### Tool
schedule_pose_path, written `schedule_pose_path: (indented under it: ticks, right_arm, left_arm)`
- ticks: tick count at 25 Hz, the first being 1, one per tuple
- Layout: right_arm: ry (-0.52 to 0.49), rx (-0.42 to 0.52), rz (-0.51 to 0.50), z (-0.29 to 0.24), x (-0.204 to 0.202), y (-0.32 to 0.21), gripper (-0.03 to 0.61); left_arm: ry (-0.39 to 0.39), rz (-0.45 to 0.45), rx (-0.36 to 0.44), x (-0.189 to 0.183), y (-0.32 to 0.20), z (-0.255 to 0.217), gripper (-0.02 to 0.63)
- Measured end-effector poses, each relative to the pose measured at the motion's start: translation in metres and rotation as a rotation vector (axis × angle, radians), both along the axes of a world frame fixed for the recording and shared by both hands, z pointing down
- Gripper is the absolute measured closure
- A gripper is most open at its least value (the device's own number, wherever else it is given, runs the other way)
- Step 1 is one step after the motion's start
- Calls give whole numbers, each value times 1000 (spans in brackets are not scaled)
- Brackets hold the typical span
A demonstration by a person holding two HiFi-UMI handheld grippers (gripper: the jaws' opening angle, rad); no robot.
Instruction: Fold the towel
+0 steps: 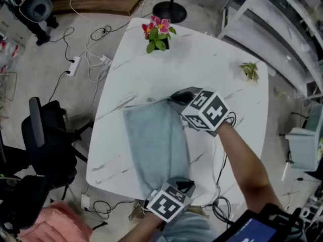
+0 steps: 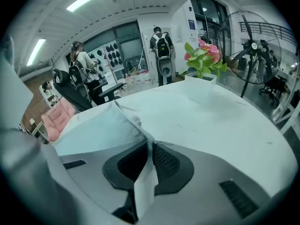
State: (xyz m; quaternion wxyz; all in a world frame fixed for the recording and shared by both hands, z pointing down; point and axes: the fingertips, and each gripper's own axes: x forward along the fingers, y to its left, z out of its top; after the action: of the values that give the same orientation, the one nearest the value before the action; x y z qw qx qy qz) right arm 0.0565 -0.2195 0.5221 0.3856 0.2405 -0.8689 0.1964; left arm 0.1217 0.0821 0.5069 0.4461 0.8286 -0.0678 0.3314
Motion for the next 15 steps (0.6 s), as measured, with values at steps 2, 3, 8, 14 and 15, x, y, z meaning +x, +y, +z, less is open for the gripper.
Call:
schedule_pose_path:
  ticks: [2,3,8,14,15]
  right_arm:
    - [48,28,-18,0,-2,0,521]
    - [66,33,-34,-2,-1,2,501]
    - [-89,-39,-58,-51,6,-3,366]
    - [-53,-230,-279,-32,-24,9,277]
    - [-13,-272,-319,-20,-26,13,265]
  left_arm:
    - [-16,-10,-18,1,0,3,601]
    - [-14,-12,-18,1,1,2,601]
    - [89,-112,31,-3,-6,-25,598]
    - [139,-268,69,-25,-21,-56,597]
    - [139,-306,85,-32,-26,-60,597]
